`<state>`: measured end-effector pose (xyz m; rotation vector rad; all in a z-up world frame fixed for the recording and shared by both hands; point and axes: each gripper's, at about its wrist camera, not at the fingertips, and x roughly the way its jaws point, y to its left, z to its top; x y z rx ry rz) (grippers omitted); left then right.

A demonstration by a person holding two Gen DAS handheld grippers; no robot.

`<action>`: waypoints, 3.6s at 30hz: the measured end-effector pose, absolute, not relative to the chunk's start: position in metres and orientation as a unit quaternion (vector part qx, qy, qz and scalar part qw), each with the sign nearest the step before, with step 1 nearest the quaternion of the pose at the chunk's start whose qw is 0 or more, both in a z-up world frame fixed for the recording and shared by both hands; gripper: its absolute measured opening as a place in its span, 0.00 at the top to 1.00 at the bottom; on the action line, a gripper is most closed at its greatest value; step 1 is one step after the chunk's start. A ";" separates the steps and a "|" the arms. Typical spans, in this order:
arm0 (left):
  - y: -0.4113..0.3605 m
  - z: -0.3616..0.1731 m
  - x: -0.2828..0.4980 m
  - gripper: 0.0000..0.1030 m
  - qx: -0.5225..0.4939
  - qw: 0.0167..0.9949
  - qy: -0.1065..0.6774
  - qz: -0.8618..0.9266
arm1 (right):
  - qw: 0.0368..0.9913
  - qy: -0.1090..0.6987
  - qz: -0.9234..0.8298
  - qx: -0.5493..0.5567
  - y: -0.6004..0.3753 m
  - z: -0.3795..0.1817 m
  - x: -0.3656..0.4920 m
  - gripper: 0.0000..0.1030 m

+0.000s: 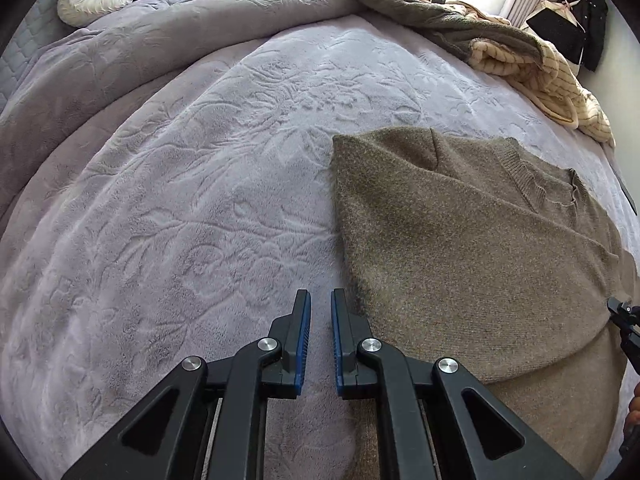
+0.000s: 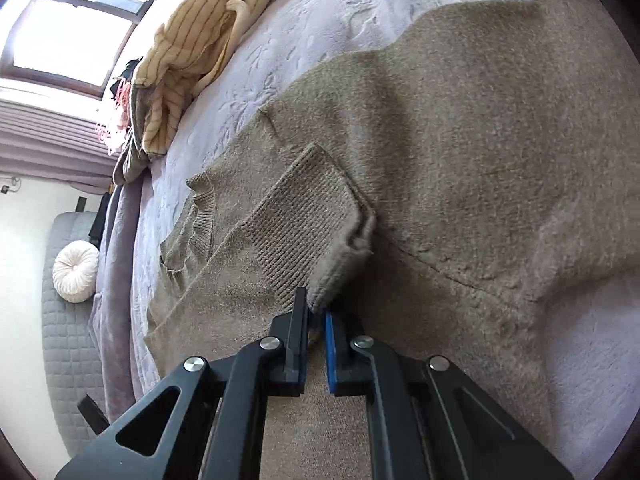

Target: Fold small clothes

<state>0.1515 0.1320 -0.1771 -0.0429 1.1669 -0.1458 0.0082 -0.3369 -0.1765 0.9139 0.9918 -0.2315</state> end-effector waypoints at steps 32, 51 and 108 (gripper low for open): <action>0.134 -0.186 0.125 0.02 0.029 0.822 0.568 -0.020 | 0.786 0.551 0.008 0.281 -0.236 -0.156 -0.039 0.90; 0.083 -0.147 0.076 0.02 0.070 0.806 0.586 -0.044 | 0.782 0.547 -0.013 0.299 -0.250 -0.140 -0.072 0.47; -0.232 -0.156 0.042 0.02 0.105 0.767 0.582 -0.247 | 0.706 0.155 -0.188 0.665 -0.608 -0.144 -0.209 0.95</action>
